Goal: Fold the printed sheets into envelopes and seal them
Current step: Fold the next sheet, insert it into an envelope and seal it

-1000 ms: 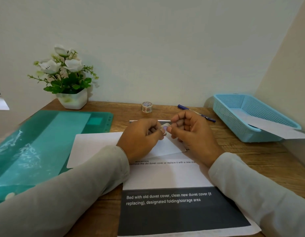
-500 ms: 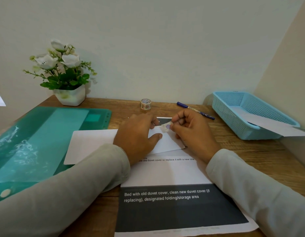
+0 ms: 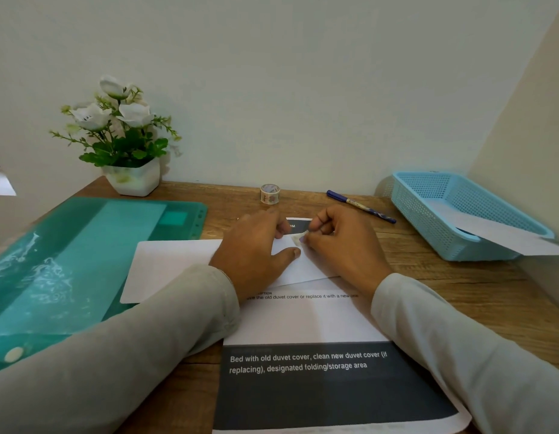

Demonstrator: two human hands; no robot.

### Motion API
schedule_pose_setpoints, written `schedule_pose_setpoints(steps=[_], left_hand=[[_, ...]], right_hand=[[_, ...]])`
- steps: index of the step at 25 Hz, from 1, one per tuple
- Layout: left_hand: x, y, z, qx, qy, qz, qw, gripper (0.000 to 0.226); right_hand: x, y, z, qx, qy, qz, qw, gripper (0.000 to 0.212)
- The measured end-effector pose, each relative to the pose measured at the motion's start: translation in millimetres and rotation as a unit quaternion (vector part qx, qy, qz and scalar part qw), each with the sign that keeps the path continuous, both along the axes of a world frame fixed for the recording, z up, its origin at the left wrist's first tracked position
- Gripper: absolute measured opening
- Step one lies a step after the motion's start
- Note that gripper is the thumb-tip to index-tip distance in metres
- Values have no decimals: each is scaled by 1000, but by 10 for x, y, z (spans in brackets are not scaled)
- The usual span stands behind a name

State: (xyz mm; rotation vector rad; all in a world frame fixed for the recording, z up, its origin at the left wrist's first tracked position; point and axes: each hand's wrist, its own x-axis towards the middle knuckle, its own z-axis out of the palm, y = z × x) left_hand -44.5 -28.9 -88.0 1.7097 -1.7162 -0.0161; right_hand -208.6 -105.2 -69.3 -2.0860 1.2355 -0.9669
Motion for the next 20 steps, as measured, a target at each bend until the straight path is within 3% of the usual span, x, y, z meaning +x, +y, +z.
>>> schedule_pose_setpoints(steps=[20], left_hand=[[-25,18,37,44,-58,24,997,36]], right_hand=[[23,11,-13,-28,40,-16,999,15]])
